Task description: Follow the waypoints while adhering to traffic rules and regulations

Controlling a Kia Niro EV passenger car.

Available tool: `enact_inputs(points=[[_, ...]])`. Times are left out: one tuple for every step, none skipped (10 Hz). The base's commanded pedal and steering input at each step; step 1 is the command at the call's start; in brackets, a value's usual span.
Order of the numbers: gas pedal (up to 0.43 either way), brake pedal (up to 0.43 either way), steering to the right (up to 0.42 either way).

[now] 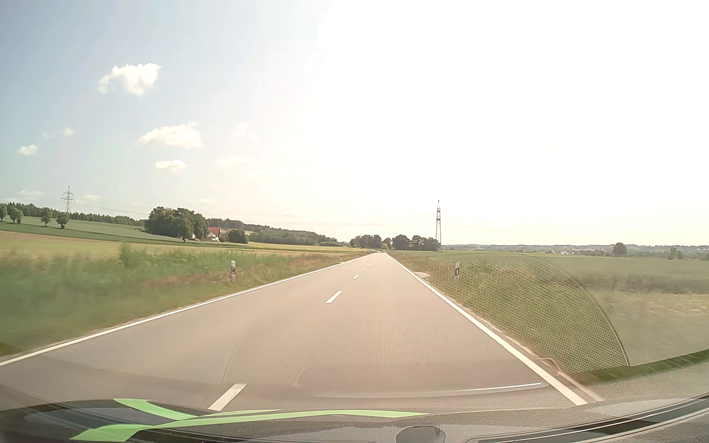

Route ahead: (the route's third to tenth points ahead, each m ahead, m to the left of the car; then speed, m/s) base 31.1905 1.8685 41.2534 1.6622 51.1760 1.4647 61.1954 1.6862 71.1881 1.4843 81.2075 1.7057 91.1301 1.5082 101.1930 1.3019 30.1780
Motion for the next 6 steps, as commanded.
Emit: enact_inputs(points=[[0.240, 0.000, 0.000], [0.220, 0.000, 0.000], [0.197, 0.000, 0.000], [0.197, 0.000, 0.000], [0.197, 0.000, 0.000], [0.197, 0.000, 0.000]])
